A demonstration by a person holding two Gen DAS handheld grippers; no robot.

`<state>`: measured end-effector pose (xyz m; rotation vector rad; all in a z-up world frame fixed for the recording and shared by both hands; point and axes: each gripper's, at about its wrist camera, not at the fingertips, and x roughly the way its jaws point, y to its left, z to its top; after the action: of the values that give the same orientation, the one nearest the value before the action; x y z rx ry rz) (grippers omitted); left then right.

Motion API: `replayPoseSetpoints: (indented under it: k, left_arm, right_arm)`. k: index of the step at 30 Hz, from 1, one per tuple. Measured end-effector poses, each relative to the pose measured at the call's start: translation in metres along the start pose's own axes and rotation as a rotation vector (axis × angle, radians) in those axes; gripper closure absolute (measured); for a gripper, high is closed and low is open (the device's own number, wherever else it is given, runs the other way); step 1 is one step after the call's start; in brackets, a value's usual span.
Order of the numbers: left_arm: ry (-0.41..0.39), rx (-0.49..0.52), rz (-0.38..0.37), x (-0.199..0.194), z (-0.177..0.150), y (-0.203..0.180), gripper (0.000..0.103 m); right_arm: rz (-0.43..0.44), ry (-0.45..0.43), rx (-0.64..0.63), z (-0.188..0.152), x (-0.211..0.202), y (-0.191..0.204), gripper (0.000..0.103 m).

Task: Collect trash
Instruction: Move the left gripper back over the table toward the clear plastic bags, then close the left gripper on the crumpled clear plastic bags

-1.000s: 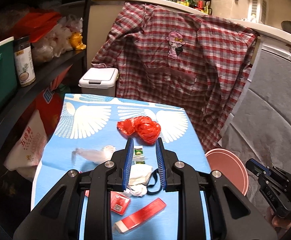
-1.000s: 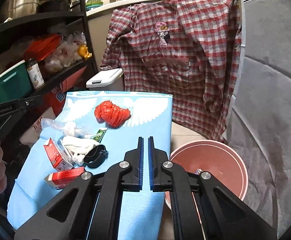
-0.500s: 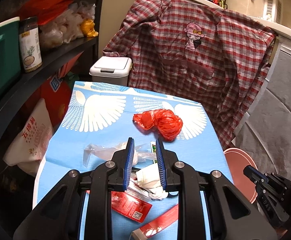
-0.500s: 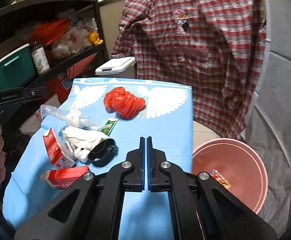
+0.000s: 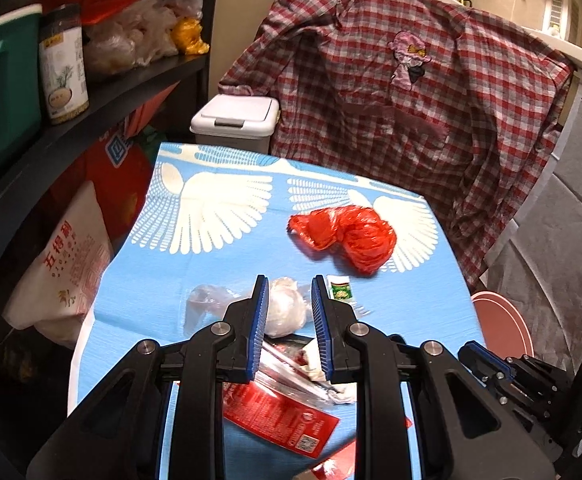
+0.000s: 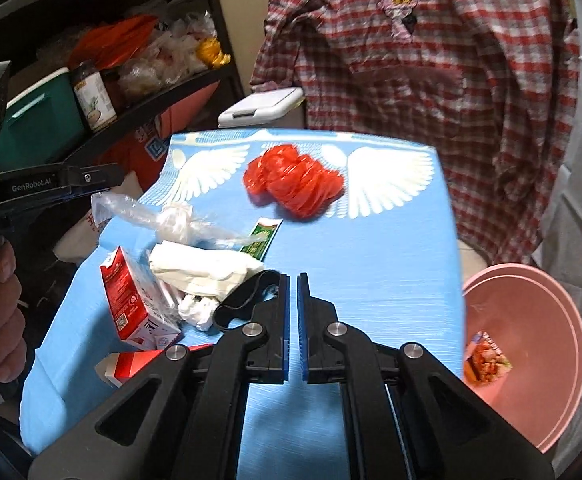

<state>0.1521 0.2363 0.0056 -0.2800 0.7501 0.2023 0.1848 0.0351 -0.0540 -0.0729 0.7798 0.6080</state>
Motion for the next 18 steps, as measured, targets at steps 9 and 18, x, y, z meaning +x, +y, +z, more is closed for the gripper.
replayPoseSetpoints:
  k: [9, 18]
  left_arm:
    - [0.070, -0.076, -0.078, 0.023, -0.003, 0.027, 0.081]
    - [0.109, -0.035, -0.059, 0.044, -0.008, 0.030, 0.056]
  right_arm:
    - [0.047, 0.113, 0.021, -0.003, 0.040, 0.005, 0.075]
    - [0.036, 0.176, 0.016, -0.006, 0.059, 0.006, 0.077]
